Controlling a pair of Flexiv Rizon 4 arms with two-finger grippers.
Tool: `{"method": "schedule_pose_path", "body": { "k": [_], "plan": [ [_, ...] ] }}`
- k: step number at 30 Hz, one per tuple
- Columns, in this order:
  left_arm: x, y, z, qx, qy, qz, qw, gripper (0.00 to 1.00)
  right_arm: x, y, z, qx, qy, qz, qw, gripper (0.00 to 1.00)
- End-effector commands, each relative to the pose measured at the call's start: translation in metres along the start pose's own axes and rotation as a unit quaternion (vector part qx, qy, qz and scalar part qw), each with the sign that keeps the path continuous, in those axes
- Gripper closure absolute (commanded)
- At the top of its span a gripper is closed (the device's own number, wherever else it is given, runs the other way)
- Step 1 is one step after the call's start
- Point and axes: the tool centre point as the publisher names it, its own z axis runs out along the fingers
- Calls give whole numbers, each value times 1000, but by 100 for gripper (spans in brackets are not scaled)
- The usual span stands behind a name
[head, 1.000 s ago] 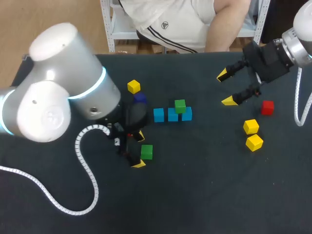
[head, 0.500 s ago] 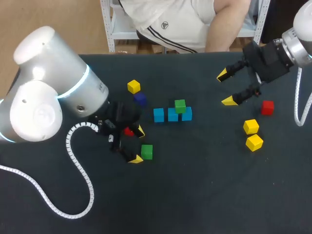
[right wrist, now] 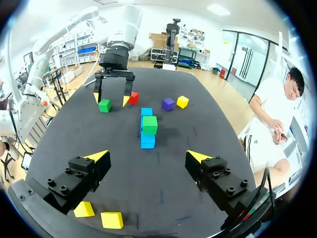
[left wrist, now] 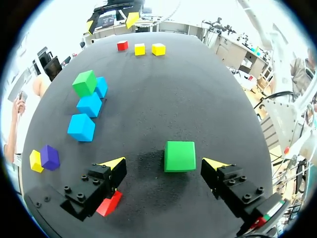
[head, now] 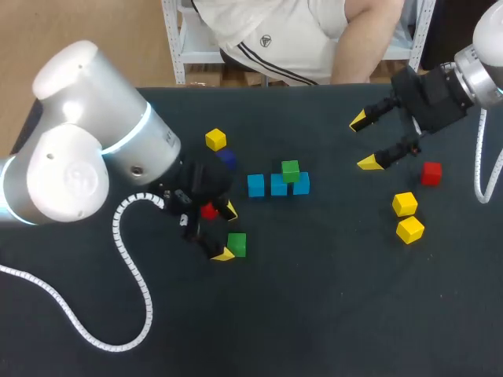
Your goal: Place the blue cubes, place green cubes on the blue cubes, place the yellow cubes on the green cubes, then place the red cubes on the yellow cubes, and place purple cube on the red cubes.
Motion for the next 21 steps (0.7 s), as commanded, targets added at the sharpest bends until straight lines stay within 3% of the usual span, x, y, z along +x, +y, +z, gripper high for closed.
{"method": "schedule_pose_path", "body": {
  "k": [1, 8, 12, 20, 21],
  "plan": [
    [-1, 4, 3, 3, -1, 1, 1000, 0, 0, 1, 0, 1, 0, 0, 1000, 0],
    [-3, 5, 7, 4, -5, 2, 1000, 4, 0, 1, 0, 1, 0, 0, 1000, 0],
    [-2, 5, 7, 4, -4, 0, 1000, 20, 0, 1, 0, 1, 0, 0, 1000, 0],
    [-2, 5, 7, 5, -3, 0, 1000, 28, 0, 1, 0, 1, 0, 0, 1000, 0],
    [-2, 5, 7, 5, -4, 0, 1000, 34, 0, 1, 0, 1, 0, 0, 1000, 0]
  ]
}}
